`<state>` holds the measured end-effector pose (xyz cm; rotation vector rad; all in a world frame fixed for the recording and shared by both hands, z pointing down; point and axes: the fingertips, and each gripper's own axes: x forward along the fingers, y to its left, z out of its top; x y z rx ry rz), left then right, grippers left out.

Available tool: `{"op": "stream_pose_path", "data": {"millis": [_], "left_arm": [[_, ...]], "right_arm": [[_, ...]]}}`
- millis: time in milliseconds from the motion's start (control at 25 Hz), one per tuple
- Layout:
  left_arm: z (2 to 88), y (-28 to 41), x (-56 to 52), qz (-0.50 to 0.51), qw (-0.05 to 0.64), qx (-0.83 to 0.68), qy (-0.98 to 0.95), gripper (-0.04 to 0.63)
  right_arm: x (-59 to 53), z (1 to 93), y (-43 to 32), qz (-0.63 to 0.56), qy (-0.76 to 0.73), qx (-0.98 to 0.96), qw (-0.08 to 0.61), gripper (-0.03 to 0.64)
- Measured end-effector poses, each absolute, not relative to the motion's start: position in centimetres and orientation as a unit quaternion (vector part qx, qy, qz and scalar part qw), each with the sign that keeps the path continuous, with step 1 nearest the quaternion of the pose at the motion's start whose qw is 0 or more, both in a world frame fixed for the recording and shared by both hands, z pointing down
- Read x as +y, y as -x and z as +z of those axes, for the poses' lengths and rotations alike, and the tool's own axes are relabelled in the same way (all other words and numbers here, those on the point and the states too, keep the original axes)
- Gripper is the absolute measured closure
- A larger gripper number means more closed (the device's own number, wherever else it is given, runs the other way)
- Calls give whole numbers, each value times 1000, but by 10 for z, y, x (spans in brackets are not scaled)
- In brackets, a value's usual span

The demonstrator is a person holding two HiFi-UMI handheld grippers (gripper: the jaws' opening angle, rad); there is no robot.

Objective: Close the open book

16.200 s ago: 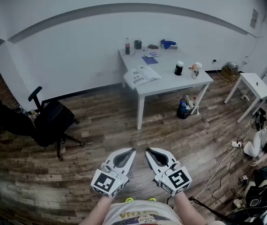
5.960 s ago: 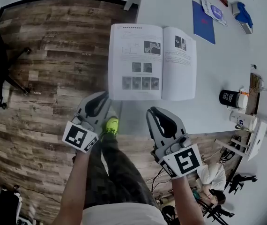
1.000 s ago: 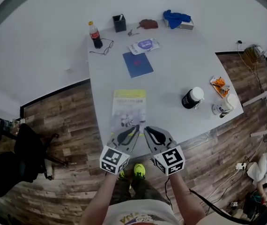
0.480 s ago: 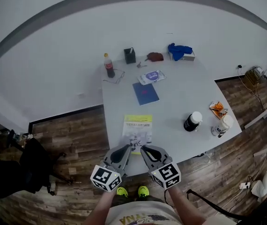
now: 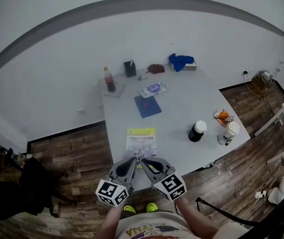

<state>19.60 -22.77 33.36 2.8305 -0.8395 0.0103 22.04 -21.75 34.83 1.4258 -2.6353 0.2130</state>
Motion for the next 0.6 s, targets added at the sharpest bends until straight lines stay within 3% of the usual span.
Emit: {"op": "stream_pose_path", "data": {"millis": [600], "left_arm": [[340,-188,-207,13,93,-287,-953,583]], "right_arm": [[-194,353,-215,79,-478,-873,63,586]]}}
